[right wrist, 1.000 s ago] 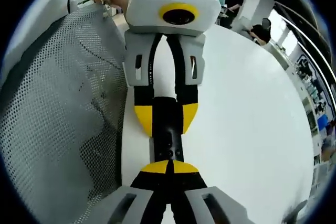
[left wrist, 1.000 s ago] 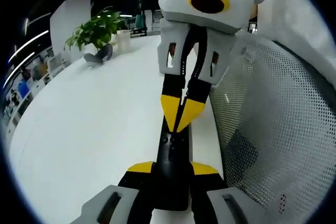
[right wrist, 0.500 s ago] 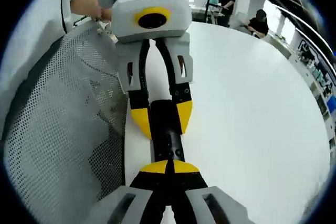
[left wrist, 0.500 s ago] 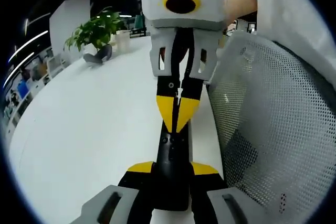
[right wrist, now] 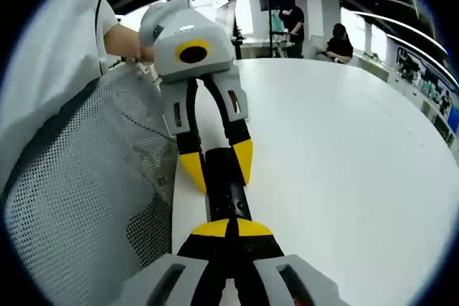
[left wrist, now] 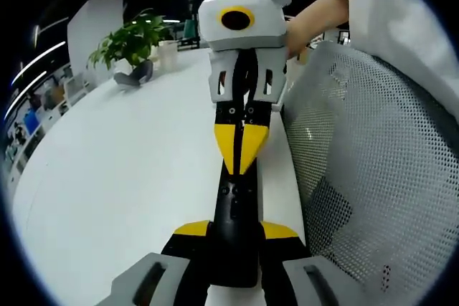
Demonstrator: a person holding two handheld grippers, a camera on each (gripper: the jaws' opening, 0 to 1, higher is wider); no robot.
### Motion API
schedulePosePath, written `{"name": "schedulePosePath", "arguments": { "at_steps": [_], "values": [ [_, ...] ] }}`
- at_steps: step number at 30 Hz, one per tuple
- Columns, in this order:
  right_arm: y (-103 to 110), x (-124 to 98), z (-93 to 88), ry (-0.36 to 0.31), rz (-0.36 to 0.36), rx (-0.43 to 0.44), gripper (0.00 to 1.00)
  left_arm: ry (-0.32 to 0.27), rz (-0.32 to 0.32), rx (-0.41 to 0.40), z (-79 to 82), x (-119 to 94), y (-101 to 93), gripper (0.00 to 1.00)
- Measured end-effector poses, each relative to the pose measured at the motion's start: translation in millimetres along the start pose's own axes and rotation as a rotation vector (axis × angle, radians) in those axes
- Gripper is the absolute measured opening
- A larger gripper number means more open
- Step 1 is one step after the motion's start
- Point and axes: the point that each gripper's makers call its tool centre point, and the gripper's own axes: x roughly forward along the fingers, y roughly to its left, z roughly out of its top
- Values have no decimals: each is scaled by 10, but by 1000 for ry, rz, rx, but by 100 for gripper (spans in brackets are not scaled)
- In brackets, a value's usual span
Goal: Press the specified remote control buttons in sequence, fully releasing each button before pressing the next.
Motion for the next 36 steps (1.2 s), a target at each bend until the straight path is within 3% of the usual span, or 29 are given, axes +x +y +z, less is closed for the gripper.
{"name": "schedulePosePath", "arguments": {
  "at_steps": [3, 6, 8, 12, 15, 19, 21, 24, 36],
  "values": [
    [15, -11, -3, 17, 0, -17, 0, 3, 0, 2, -1, 0, 0, 24],
    [21, -17, -15, 71, -12, -117, 0, 0, 1, -1, -1, 1, 0, 24],
    [40, -13, 4, 79, -17, -131, 0, 1, 1, -1, 0, 2, 0, 24],
    [7, 1, 8, 129, -21, -41, 0, 0, 0, 2, 1, 2, -1, 24],
    [0, 11, 2, 176, -28, -42, 0, 3, -4, 5, 4, 5, -3, 24],
    [14, 10, -21, 179, -41, -59, 0, 10, -3, 2, 6, 5, -5, 24],
    [17, 2, -21, 168, -40, -110, 0, 14, -4, 3, 6, 5, -6, 24],
    [7, -11, -27, 125, -32, 3, 0, 24, -4, 2, 6, 7, -7, 24],
    [16, -60, -102, 193, -51, -52, 0, 29, -4, -1, 4, 3, -13, 24]
  ]
}}
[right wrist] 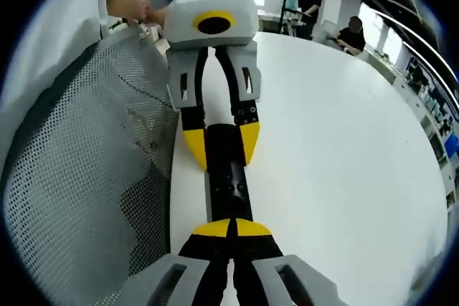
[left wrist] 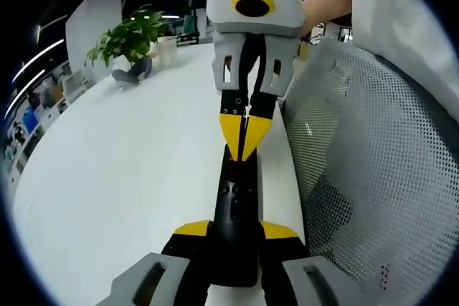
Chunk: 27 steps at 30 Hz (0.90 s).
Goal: Press the specified remote control buttons in sequence, fully releasing each button before pressing the next.
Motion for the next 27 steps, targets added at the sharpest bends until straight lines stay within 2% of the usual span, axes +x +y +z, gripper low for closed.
{"name": "schedulePosePath", "arguments": {
  "at_steps": [2, 6, 8, 13, 15, 18, 22, 26, 27],
  "values": [
    [-5, 9, -5, 31, -18, -32, 0, 2, 0, -1, -1, 0, -1, 24],
    [-5, 4, 4, 56, -30, -14, 0, 2, 0, -2, -3, -2, -1, 24],
    [-11, -10, 8, 21, -34, 29, 0, 3, -1, 0, -4, -3, -1, 24],
    [-15, -22, 3, -56, -44, 50, 0, 29, -17, 6, 0, -6, 2, 24],
    [-11, -12, 25, -85, -57, -38, 0, 32, -18, 8, -4, -9, 0, 24],
    [-2, -12, 61, -114, -54, -30, 0, 27, -17, 6, -8, -9, 3, 24],
    [-15, 25, 137, -88, -37, -52, 0, 23, -15, 2, -6, -11, 4, 24],
    [-3, 34, 135, -39, -14, -110, 0, 19, -14, 2, -8, -13, 6, 24],
    [-12, 32, 107, -21, -4, -100, 0, 17, -14, 2, -9, -14, 6, 24]
  ]
}}
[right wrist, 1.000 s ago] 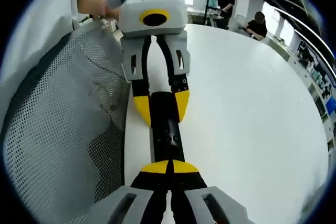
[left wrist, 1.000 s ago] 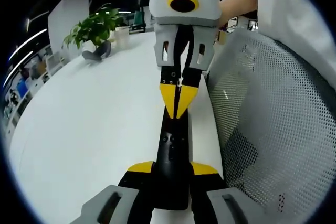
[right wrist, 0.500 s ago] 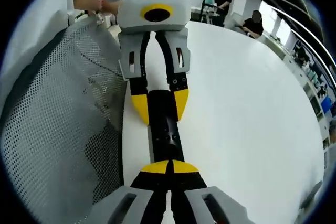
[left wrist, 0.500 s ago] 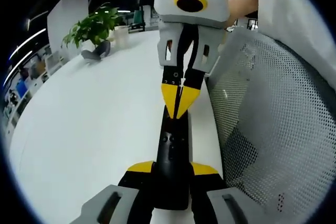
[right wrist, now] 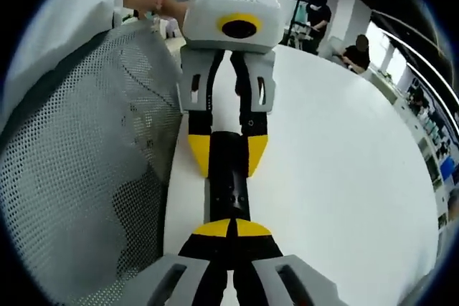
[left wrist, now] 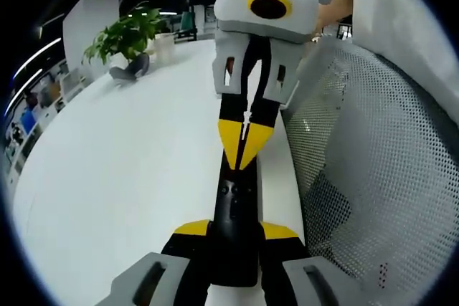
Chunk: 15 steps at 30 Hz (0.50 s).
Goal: Press the specified remote control buttons in sequence, fully releasing each button before pressing the next.
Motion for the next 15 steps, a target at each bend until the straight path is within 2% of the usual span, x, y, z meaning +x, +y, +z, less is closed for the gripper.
{"name": "schedulePosePath", "arguments": {
  "at_steps": [3, 5, 6, 7, 9, 12, 15],
  "values": [
    [-3, 25, -11, 63, 10, 88, 0, -5, 10, -5, 6, 5, -3, 24],
    [-12, 34, 18, 75, 8, 75, 0, -5, 10, -3, 7, 6, -2, 24],
    [-11, 27, 13, 79, 4, 108, 0, -5, 9, -3, 7, 6, -2, 24],
    [-13, 25, 19, 57, 0, 150, 0, -5, 8, -3, 7, 6, -2, 24],
    [-16, 15, 18, 15, 2, 149, 0, -5, 8, -3, 7, 7, -2, 24],
    [1, 27, 95, -80, 20, 254, 0, -4, 5, -4, 5, 7, -3, 24],
    [-30, 32, 100, -80, 8, 242, 0, 11, 8, -7, 12, 14, -6, 24]
  ]
}}
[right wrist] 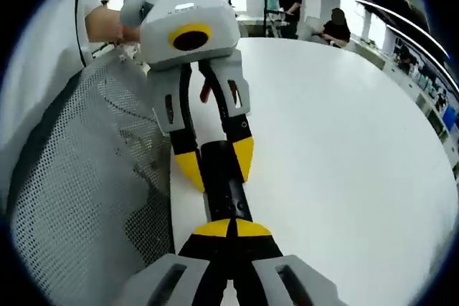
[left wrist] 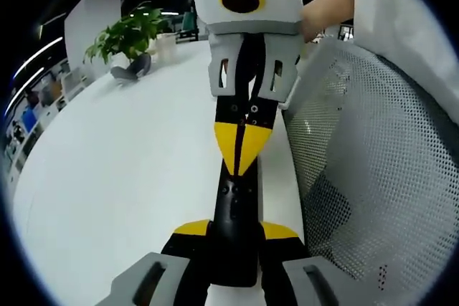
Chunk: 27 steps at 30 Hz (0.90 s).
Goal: Press the specified remote control buttons in sequence, fully releasing each button before pressing the next.
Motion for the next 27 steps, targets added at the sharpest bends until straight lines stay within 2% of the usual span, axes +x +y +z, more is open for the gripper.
{"name": "schedulePosePath", "arguments": {
  "at_steps": [2, 5, 11, 14, 18, 21, 22, 24, 26, 27],
  "values": [
    [27, 31, -35, 36, 17, -42, 0, 10, -2, 0, -1, -1, 1, 24],
    [27, 34, -22, 48, 8, -68, 0, 13, -1, 0, -6, -2, 0, 24],
    [29, 57, -24, 142, -22, -159, 0, 9, 1, 0, -5, -2, -1, 24],
    [35, 53, -31, 137, -51, -163, 0, 9, 6, 1, -3, -1, -1, 24],
    [17, 32, -18, 53, -107, -70, 0, 13, 5, 0, -4, 0, 2, 24],
    [24, 14, -5, 62, -95, -59, 0, 14, 7, -3, -3, 0, 1, 24],
    [72, 14, 2, 65, -63, -73, 0, 14, 8, -3, -2, 0, 2, 24],
    [115, 26, 45, 51, -55, -74, 0, 13, 8, -4, -3, -1, 4, 24],
    [186, 61, 10, 87, -20, -121, 0, 11, 7, -3, -2, -2, 2, 24],
    [182, 64, 25, 81, -31, -140, 0, 10, 6, -4, -2, -2, 2, 24]
  ]
}}
